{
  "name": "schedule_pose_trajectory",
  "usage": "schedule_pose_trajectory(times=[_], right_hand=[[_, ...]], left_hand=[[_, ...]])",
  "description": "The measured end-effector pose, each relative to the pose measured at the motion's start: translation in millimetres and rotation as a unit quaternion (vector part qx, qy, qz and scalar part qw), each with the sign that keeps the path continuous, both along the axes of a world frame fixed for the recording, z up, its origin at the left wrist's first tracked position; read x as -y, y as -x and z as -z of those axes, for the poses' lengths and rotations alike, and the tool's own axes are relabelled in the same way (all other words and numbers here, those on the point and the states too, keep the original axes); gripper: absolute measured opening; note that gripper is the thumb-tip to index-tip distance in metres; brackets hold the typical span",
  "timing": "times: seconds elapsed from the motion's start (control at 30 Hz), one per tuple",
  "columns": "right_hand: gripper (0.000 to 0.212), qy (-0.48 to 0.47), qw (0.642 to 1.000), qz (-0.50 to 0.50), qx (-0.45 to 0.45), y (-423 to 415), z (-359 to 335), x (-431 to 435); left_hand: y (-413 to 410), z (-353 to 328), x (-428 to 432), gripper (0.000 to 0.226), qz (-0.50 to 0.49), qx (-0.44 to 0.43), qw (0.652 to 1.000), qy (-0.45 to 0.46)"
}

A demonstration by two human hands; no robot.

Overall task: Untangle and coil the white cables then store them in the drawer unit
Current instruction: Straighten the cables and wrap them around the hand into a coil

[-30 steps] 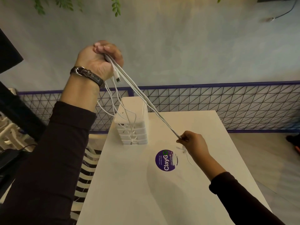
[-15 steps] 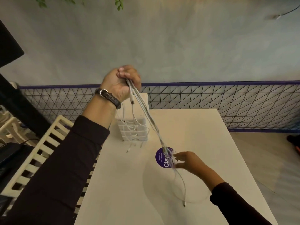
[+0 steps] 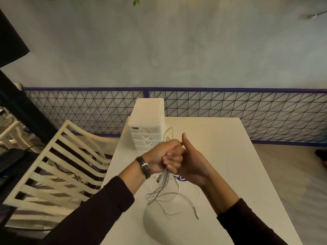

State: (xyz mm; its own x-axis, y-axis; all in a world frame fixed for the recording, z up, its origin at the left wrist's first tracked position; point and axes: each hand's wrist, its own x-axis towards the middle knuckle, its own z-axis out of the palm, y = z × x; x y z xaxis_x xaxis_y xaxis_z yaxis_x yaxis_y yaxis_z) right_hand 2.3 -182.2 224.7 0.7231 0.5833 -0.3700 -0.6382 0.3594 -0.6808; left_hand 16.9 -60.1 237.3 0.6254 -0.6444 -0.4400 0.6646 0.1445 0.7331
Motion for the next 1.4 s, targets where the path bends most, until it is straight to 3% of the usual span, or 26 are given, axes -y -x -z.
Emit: schedule_pose_trajectory(times=[0.1,0.3,0.5,0.77,1.17,1.4], right_hand=[[0.042,-0.008,1.0,-0.02,0.0,-10,2,4],[0.033,-0.05,0.997,0.051,0.01,-31,-4,12],[0.034,0.031,0.988,0.032,0.151,-43,-20,16],[0.033,0.038,0.968,0.031,0.246,-59,-40,24],[0.033,0.01,0.956,0.06,0.286,-74,-74,22],[0.032,0.005,0.957,0.039,0.288,-74,-79,11]], left_hand=[[12,16,7,0.066,0.014,0.037,0.995,-0.093],[31,40,20,0.064,-0.053,0.172,0.96,-0.212],[37,67,29,0.043,-0.154,0.18,0.921,-0.31],[58,107,27,0.044,-0.094,0.276,0.854,-0.432],[64,162,8,0.059,0.016,0.285,0.793,-0.539],[59,181,-7,0.061,0.019,0.253,0.789,-0.56]])
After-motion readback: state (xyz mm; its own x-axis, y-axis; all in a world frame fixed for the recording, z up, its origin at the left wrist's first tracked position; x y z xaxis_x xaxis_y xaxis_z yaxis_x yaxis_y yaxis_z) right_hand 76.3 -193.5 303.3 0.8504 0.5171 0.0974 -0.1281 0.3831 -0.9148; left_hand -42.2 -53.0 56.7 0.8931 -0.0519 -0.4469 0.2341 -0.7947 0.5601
